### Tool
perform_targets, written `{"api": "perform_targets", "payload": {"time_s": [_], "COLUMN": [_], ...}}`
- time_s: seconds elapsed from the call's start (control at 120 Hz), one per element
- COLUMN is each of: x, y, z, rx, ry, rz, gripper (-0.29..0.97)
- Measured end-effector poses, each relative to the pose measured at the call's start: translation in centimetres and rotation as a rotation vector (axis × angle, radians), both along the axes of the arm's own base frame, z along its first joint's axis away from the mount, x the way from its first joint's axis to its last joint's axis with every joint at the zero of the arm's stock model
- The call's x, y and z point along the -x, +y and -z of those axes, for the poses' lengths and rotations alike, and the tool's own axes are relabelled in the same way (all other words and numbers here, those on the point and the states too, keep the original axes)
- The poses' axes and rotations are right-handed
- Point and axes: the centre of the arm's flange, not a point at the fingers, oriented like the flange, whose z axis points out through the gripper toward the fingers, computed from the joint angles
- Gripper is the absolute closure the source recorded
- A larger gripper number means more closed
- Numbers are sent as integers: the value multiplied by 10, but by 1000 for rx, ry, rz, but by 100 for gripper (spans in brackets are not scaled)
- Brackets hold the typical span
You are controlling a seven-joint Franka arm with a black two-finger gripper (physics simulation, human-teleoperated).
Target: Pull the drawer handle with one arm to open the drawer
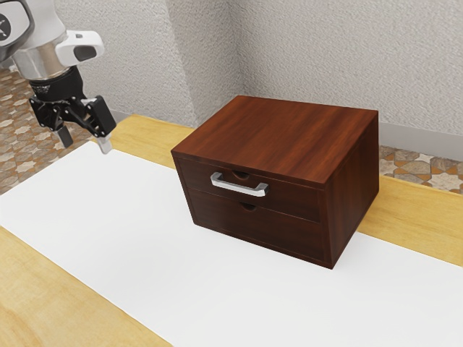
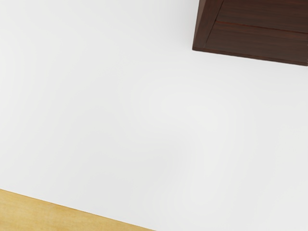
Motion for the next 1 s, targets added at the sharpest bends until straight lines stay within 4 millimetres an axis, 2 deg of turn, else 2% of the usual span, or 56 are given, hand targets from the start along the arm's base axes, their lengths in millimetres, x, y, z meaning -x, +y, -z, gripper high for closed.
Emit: {"api": "perform_targets", "payload": {"time_s": [0.117,0.2,0.217,0.267,0.3,0.342,0.383,0.433,0.475,0.667,0.767,0.8,0.833,0.883,0.917,1.0], "x": [0,5,9,37,53,57,56,48,44,34,19,18,34,67,94,164], "y": [0,10,12,15,3,-29,-63,-93,-107,-123,-142,-150,-158,-129,-120,-123], "z": [0,-4,-14,-84,-120,-140,-147,-144,-139,-124,-108,-96,-84,-58,-40,-14], "rx": [2,18,23,12,4,1,-2,-10,-13,-9,-6,7,54,130,169,169], "ry": [1,-11,-34,-169,-231,-258,-255,-228,-206,-141,-99,-70,-54,-40,-29,-17], "rz": [1,-16,-19,-30,-14,41,102,147,164,161,179,202,261,270,290,365], "gripper": [0,0,0,0,0,0,0,0,0,0,0,0,0,0,0,0]}}
